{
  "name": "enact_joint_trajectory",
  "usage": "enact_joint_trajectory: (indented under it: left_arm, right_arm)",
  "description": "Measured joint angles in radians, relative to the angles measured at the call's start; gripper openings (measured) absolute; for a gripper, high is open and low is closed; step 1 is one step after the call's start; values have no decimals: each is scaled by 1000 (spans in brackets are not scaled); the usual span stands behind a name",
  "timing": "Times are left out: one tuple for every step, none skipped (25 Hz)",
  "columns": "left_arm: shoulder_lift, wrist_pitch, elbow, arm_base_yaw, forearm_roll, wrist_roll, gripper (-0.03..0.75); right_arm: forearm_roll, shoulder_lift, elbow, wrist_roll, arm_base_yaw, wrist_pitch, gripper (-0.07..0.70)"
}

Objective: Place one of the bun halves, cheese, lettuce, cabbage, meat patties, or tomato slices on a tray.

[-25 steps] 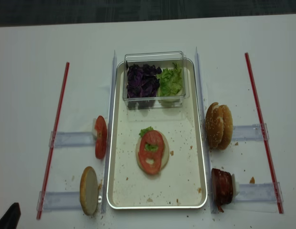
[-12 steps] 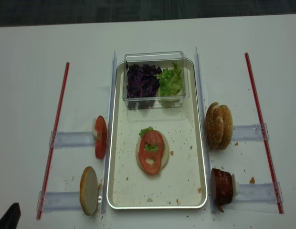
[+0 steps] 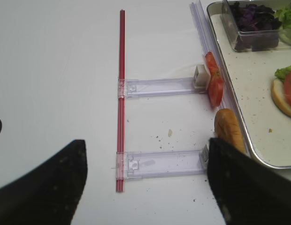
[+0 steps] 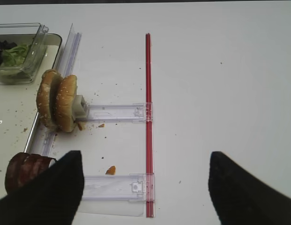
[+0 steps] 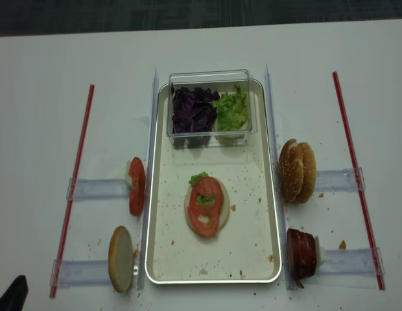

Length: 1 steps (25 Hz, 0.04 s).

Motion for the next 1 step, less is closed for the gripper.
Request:
enact_joint_trajectory:
  left_arm:
    - [0, 0, 0, 0, 0, 0, 493]
  right_arm:
    - [0, 0, 0, 0, 0, 0, 571]
